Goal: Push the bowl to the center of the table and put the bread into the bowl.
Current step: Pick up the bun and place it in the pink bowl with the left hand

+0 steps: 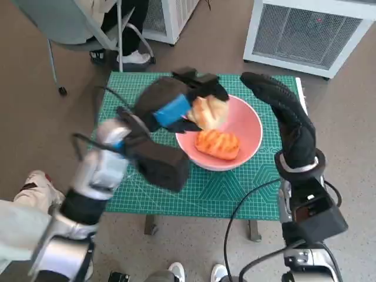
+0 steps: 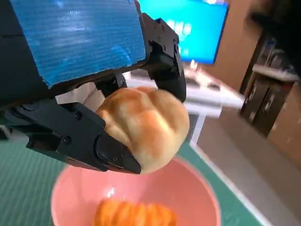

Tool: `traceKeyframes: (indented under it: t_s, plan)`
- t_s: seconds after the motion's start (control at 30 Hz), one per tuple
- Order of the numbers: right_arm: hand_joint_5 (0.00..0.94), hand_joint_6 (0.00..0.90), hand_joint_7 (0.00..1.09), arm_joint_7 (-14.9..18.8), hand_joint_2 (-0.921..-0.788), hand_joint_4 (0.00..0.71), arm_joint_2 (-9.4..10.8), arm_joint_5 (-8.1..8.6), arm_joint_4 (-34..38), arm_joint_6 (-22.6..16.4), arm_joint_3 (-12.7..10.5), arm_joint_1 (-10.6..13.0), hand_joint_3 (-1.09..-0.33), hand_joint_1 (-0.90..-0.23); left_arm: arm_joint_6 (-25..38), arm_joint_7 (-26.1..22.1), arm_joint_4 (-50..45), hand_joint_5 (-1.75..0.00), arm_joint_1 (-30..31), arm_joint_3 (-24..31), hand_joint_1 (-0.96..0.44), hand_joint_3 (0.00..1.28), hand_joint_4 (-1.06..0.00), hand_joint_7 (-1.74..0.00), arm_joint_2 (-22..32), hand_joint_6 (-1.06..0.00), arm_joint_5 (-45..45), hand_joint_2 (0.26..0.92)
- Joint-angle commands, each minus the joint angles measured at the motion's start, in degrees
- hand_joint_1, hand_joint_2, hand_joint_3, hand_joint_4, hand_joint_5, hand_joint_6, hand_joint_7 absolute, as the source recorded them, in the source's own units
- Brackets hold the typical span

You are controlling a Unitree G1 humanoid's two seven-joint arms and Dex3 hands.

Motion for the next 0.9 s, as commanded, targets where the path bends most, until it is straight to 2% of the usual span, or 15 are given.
traceKeyframes:
  t_s: [0.03, 0.17, 0.5, 0.67, 0.77, 0.9]
  plan:
    - [0.525, -0.001, 0.75, 0.63, -0.921, 0.064, -0.41, 0.49, -0.18, 0.51, 0.03, 1.61, -0.823, -0.572, 3.27, -4.48, 0.18, -0.12, -1.39, -0.72, -0.15, 0.08, -0.19, -0.47, 0.15, -0.15, -0.04, 0.874]
    - [0.52, -0.001, 0.74, 0.73, -0.921, 0.057, -0.69, 0.85, -0.14, 0.5, -0.22, 1.58, -0.819, -0.576, 5.99, -8.07, 0.33, -0.02, -2.06, -1.43, -0.21, 0.05, -0.05, -0.36, 0.26, -0.05, 0.38, 0.866]
    - [0.504, -0.001, 0.74, 0.19, -0.921, 0.081, -1.01, 0.53, 0.09, 0.31, -0.9, 1.24, -0.811, -0.578, 5.62, -8.95, 1.54, 0.0, -1.97, -0.01, -0.31, 0.03, 0.0, -0.18, -0.51, 0.0, -1.83, 0.863]
    - [0.468, -0.001, 0.73, -0.11, -0.921, 0.102, -0.86, 0.29, 0.0, 0.51, -1.17, 0.85, -0.808, -0.573, 4.38, -7.92, 2.2, 0.0, -1.41, 1.95, -0.34, 0.03, 0.0, -0.18, -1.49, -0.02, -5.09, 0.87]
    - [0.456, -0.001, 0.73, -0.28, -0.921, 0.109, -0.65, 0.14, 0.08, 0.47, -1.36, 0.56, -0.806, -0.568, 3.07, -6.89, 2.67, 0.0, -1.04, 3.73, -0.35, 0.03, 0.0, -0.21, -2.24, -0.07, -7.66, 0.878]
    - [0.448, -0.001, 0.73, -0.43, -0.921, 0.12, -0.45, 0.05, 0.17, 0.38, -1.54, 0.19, -0.803, -0.567, 0.82, -5.26, 3.18, -0.03, -0.51, 5.91, -0.35, 0.03, -0.09, -0.28, -2.92, -0.18, -10.56, 0.899]
